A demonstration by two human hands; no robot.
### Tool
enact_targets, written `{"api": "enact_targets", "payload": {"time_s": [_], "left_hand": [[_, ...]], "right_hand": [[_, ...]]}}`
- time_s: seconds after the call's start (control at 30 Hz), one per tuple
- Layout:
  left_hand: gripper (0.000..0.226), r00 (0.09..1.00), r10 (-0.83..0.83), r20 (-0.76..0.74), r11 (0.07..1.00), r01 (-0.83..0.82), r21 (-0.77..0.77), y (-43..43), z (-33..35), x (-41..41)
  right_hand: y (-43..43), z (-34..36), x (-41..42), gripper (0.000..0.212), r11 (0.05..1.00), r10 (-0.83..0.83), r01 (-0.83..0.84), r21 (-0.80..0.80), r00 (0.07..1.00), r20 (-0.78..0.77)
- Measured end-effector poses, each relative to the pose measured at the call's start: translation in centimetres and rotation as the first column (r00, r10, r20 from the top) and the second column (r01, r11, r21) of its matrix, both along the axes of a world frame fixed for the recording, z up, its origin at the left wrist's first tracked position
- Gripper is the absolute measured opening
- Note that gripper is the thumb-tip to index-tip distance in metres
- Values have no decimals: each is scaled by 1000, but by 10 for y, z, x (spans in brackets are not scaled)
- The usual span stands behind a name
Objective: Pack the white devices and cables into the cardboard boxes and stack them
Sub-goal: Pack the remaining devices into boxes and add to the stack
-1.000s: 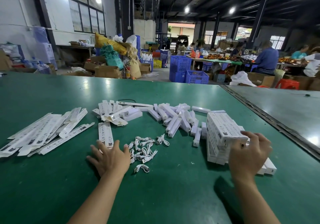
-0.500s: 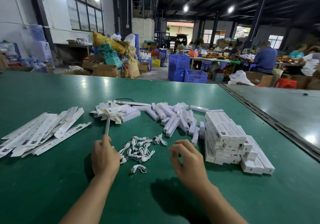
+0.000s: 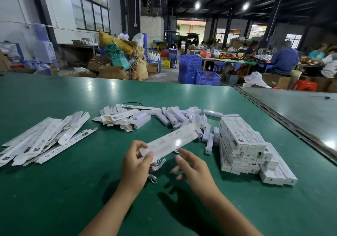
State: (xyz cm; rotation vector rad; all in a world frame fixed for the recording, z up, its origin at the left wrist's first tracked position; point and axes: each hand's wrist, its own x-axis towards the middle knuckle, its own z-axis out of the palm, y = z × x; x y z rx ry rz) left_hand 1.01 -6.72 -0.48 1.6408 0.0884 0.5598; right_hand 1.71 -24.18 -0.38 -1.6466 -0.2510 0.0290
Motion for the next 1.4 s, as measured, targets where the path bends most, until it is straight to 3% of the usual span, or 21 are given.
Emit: {"api": "enact_targets", "payload": {"time_s": [0.13,0.33,0.4,0.53,0.67,0.87,0.93,1.07,1.23,1.3,1.4], "left_hand": [[36,952,-296,-83,924,263,-277,-6,1,-1],[26,851,-499,-164,817,400,-415,-11,1,-3],[29,835,-520,-177,799,404,-445,-11,0,-4],[40,816,-553,-166,813,485,-323,-9,-2,-9],[40,711,-675,-196,737,648,-189,-10,0,-14],[14,638,-709,-300,694,708,-135,-14,3,-20],[9,609,-729,-312,674,719,-171,-15,2,-19],[22,535,-767,-355,625,749,-220,-12,5,-20],[24,506,-791,-345,592,775,-221,-12,5,-22],[36,536,-774,-339,618,756,-217,-15,6,-21],[46,584,-752,-305,658,685,-312,-17,11,-20]], "right_hand": [[-5,4,2,38,902,146,-83,423,982,-118],[-17,5,7,55,813,202,-132,567,977,-63],[-19,6,7,58,815,206,-148,561,978,-42],[-18,10,5,61,900,119,-86,428,992,-51],[-22,11,5,50,941,34,-1,339,995,-90],[-22,8,2,20,972,55,-46,230,998,-32],[-20,7,3,29,967,43,-31,252,998,-43],[-23,8,8,59,956,-123,138,257,990,-76],[-30,7,12,49,947,-172,191,259,980,-96],[-31,9,12,52,936,-128,168,310,981,-145],[-34,13,10,54,938,63,-11,346,988,-139]]}}
